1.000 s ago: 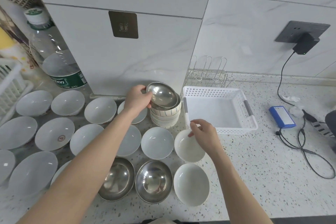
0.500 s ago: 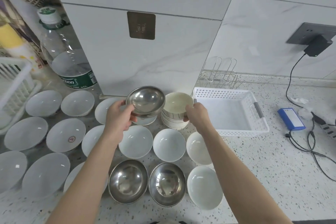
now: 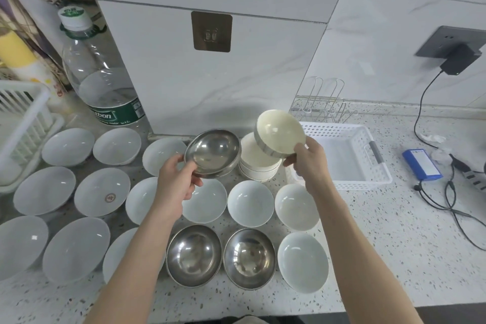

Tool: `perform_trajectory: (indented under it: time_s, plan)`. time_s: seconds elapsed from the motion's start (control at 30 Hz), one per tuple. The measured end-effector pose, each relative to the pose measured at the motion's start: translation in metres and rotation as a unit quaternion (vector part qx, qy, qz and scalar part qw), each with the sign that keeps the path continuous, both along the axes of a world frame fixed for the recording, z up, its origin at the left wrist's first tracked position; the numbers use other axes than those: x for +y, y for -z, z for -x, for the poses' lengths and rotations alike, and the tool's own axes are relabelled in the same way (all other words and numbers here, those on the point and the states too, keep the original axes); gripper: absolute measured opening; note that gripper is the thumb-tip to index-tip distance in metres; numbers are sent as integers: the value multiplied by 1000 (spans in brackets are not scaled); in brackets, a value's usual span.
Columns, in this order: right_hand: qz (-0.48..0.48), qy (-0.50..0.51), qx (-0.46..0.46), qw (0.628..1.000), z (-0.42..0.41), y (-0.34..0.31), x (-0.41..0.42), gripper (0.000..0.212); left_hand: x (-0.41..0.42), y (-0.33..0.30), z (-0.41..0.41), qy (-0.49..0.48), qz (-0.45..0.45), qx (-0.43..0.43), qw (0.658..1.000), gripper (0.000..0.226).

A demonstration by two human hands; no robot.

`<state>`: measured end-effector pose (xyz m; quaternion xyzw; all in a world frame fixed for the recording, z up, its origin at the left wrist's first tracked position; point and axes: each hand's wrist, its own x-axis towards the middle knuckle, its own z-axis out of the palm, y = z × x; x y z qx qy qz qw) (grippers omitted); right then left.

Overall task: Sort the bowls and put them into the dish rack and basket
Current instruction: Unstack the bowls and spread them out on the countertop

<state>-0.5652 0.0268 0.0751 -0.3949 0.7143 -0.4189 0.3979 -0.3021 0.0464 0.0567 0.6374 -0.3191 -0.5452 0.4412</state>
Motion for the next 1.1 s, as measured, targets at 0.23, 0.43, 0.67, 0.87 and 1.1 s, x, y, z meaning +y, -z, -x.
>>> perform_trajectory:
  time_s: [0.23,0.43,0.67,0.87,1.1]
  plan:
    - [85,167,-81,979,67,3,81,32,17,7,36,59,-10,-1,998,14]
    - [-2,193,-11,981,129,40,139,38,35,11,81,117,-34,16,992,18]
    - [-128,53,56,989,160,77,147,50,42,12,138,90,-36,-14,995,27]
    - [-126,-41,35,991,179,93,135,52,60,23,177,59,-56,-7,997,26]
    - [-121,-95,36,987,186,101,126,49,82,30,194,55,-68,-25,996,26]
